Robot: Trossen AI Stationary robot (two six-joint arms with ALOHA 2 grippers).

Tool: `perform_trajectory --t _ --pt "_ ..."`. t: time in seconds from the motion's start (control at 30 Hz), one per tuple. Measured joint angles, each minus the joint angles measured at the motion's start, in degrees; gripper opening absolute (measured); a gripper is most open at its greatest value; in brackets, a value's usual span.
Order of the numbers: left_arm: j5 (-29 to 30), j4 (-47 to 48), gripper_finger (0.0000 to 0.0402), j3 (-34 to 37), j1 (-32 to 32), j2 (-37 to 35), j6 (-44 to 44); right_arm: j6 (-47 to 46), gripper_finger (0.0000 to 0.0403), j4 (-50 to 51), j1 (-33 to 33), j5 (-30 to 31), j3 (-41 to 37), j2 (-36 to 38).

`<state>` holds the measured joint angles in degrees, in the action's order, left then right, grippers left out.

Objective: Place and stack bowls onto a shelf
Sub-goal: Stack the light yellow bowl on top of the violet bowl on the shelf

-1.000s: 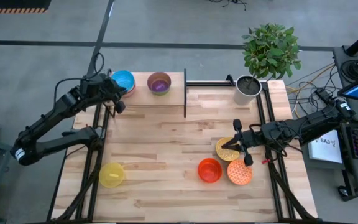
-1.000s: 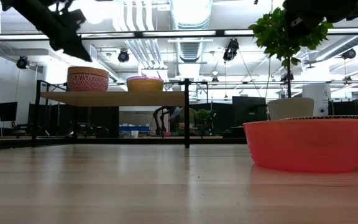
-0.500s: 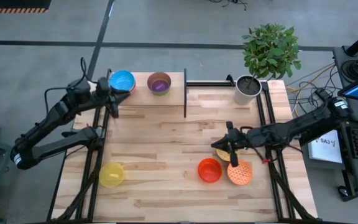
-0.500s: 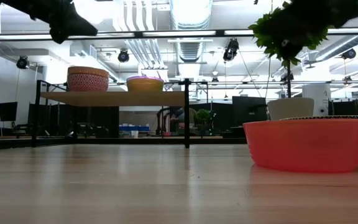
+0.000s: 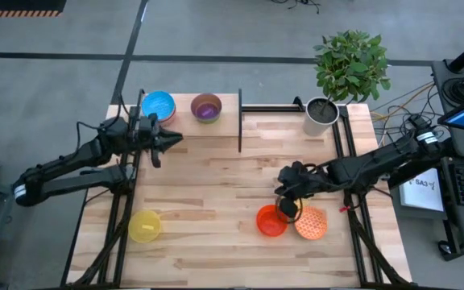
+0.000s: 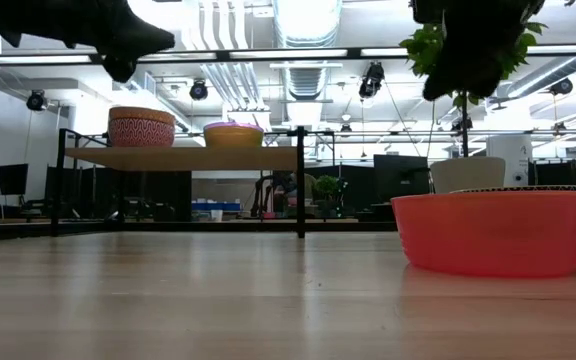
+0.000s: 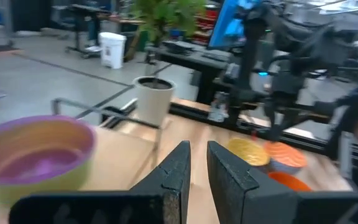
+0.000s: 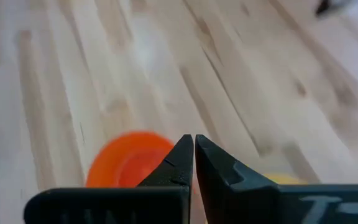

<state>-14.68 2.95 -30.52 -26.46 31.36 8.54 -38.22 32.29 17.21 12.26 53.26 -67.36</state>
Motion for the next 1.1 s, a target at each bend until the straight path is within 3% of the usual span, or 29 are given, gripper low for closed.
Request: perform_trajectory --t 0.2,0.53,0.87,1.0,1.1 --pt "0.18 -0.95 0.0036 -0.48 7.27 2.56 4.10 -2.90 0.0009 10.85 0.00 -4.82 5.92 -4.42" --pt "3.15 6.59 0.0036 -4.03 23.20 14.07 12.17 1.04 0.0009 11.55 0.00 -5.18 8.49 -7.99" --pt "9.64 37.50 0.0036 -19.09 29.62 27.69 12.15 4.48 0.0009 11.53 0.00 -5.20 8.47 -9.93" --pt "7.21 45.99 0.0036 -22.15 31.40 31.86 13.16 5.20 0.0009 11.51 0.00 -5.19 8.43 -10.39" --pt "4.56 55.47 0.0036 -23.17 33.18 34.41 19.62 5.33 0.0009 11.54 0.00 -5.19 8.40 -10.44"
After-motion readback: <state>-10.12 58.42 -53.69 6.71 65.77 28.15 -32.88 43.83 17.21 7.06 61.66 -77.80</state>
